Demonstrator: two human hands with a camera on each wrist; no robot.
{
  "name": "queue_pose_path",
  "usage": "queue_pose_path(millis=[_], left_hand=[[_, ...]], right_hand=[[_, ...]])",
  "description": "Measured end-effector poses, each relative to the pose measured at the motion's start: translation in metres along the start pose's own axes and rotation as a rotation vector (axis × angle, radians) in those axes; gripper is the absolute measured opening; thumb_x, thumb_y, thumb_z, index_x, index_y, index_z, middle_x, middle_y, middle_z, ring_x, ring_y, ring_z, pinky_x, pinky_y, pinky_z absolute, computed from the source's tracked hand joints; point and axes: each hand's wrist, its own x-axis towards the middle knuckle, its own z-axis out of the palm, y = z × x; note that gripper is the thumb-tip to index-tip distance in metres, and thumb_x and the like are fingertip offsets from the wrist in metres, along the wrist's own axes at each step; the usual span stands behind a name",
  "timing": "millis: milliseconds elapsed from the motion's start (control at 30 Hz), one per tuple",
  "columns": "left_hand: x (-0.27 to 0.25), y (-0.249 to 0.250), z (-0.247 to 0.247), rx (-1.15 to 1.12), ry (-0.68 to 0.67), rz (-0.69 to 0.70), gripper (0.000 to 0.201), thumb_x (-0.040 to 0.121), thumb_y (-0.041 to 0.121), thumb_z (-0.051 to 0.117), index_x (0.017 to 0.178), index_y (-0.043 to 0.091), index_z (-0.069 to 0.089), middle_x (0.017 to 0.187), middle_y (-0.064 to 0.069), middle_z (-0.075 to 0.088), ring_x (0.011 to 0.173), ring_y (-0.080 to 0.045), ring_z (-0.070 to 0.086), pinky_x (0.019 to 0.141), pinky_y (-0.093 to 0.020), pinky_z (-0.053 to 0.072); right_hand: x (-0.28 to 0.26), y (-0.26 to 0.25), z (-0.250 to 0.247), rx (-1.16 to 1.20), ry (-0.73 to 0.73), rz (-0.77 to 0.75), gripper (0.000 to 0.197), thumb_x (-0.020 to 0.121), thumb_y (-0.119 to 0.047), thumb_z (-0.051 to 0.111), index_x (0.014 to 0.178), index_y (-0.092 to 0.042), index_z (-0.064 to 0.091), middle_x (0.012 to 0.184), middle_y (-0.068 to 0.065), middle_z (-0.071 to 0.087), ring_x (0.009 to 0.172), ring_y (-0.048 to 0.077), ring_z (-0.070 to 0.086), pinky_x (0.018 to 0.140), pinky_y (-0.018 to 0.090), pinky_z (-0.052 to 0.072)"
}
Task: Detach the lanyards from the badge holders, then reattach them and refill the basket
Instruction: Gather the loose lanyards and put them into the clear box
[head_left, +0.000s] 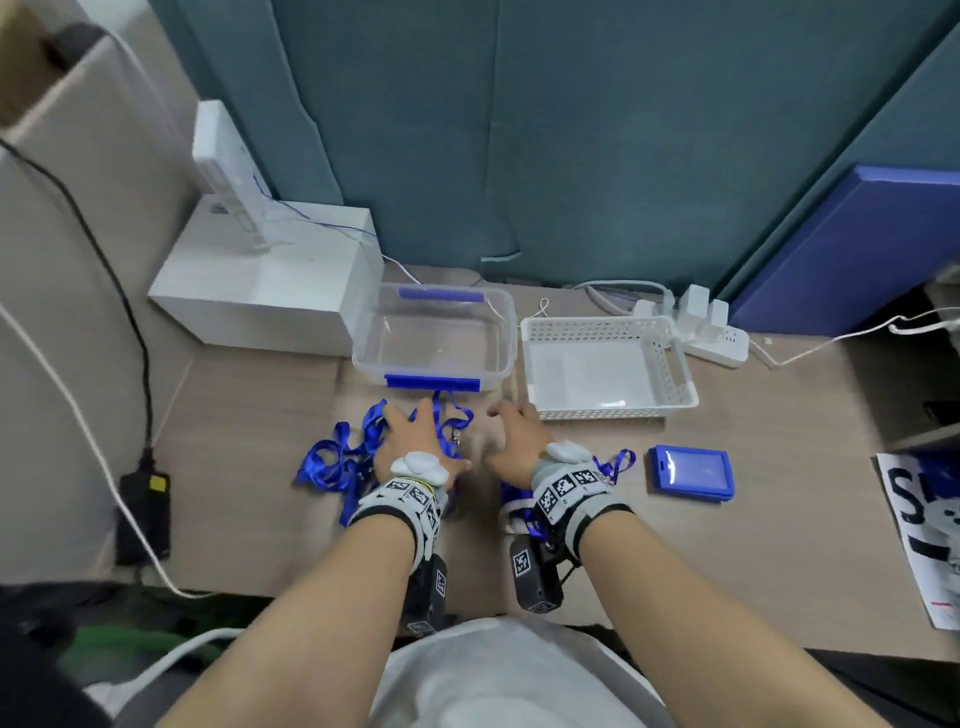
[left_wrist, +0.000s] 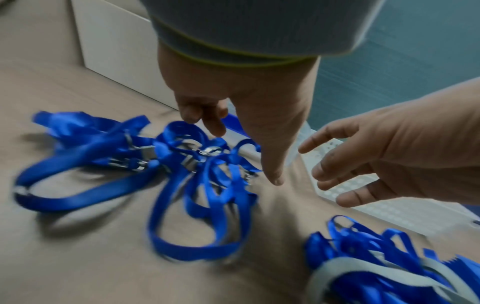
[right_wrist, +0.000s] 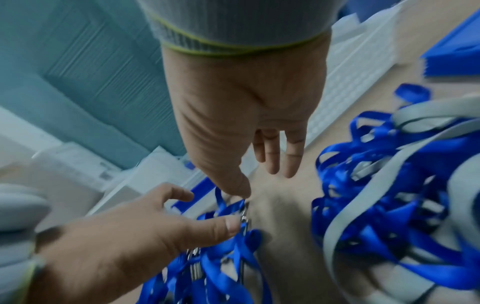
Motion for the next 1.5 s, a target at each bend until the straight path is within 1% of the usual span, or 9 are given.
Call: queue_pose_path(millis=[100,267,467,600,767,900,1000,1267,1500], left_hand=[[0.005,-0.043,-0.006,-0.013,-0.049,-0.134,0.127,0.044,0.069,0.085,0.146,0.04,0.014,0.137,-0.011,0.022,0.11,-0.036,0.056,0.065,-0.041,0.051],[0.007,-0.09,-0.007,-0.043,-0.14,-0.236,0.15,0.038,0.068,0.09,0.152,0.042,-0.004,0.14,-0.013,0.02,0.124,-0.036,0.049,0.085,-0.047,0.054],[0.02,-0.105,0.003,-0.111,-0.221,-0.202,0.162,0.028,0.066,0.092,0.15,0.049,-0.013,0.144,-0.012,0.01,0.132,-0.041,0.044,0.095,-0.049,0.053],[0.026,-0.095,0.011,-0.083,-0.201,-0.111,0.163,0.025,0.076,0.085,0.148,0.05,-0.018,0.15,-0.012,0.008,0.127,-0.042,0.048,0.094,-0.047,0.054],[0.041,-0.086,0.017,-0.099,-0.249,-0.016,0.111,0.067,0.037,0.082,0.152,0.038,0.011,0.141,-0.012,0.015,0.113,-0.035,0.054,0.084,-0.035,0.052],[0.049,-0.089,0.016,-0.194,-0.274,0.04,0.079,0.082,0.03,0.068,0.15,0.034,0.028,0.138,-0.013,0.029,0.109,-0.033,0.054,0.094,-0.034,0.047],[0.054,-0.092,0.013,-0.225,-0.262,0.079,0.059,0.088,0.027,0.059,0.142,0.035,0.039,0.133,-0.013,0.037,0.085,-0.027,0.055,0.084,-0.03,0.045],[0.062,-0.087,-0.002,-0.298,-0.242,0.163,0.034,0.074,0.021,0.061,0.102,0.039,0.06,0.099,0.001,0.064,0.09,-0.027,0.063,0.084,-0.039,0.055],[0.064,-0.046,-0.089,-0.448,-0.168,0.318,0.026,0.085,-0.001,0.066,0.106,0.013,0.067,0.089,0.002,0.063,0.086,-0.014,0.059,0.07,-0.015,0.043]], right_hand=[[0.017,-0.025,0.019,-0.056,-0.058,-0.078,0.093,0.077,-0.026,0.079,0.154,-0.036,0.026,0.152,0.014,0.024,0.129,0.039,0.053,0.103,0.04,0.049],[0.04,-0.044,0.047,-0.174,-0.082,-0.1,0.135,0.062,-0.037,0.094,0.157,-0.05,-0.002,0.153,0.011,0.015,0.131,0.038,0.045,0.104,0.048,0.049],[0.061,-0.055,0.074,-0.273,-0.121,-0.111,0.148,0.054,-0.033,0.095,0.152,-0.055,-0.015,0.157,0.009,0.013,0.129,0.04,0.046,0.097,0.051,0.053],[0.069,-0.057,0.081,-0.218,-0.176,-0.163,0.13,0.061,-0.024,0.089,0.151,-0.055,0.0,0.149,0.008,0.024,0.112,0.039,0.061,0.089,0.045,0.057],[0.075,-0.056,0.087,-0.117,-0.158,-0.146,0.091,0.081,-0.016,0.064,0.151,-0.049,0.017,0.148,0.002,0.027,0.107,0.036,0.063,0.091,0.04,0.056],[0.077,-0.051,0.089,-0.008,-0.161,-0.143,0.055,0.092,-0.017,0.054,0.145,-0.029,0.043,0.125,-0.007,0.044,0.113,0.027,0.06,0.091,0.023,0.044],[0.074,-0.052,0.085,-0.003,-0.16,-0.164,0.056,0.09,-0.009,0.057,0.143,-0.023,0.049,0.14,-0.002,0.041,0.121,0.024,0.055,0.096,0.018,0.036],[0.064,-0.061,0.062,-0.003,-0.155,-0.162,0.032,0.085,-0.01,0.063,0.116,-0.018,0.064,0.116,0.009,0.058,0.106,0.03,0.059,0.083,0.025,0.04],[0.058,-0.09,-0.016,0.191,-0.086,-0.217,0.028,0.084,-0.005,0.065,0.095,-0.03,0.066,0.085,0.0,0.071,0.076,0.024,0.075,0.063,0.033,0.064]])
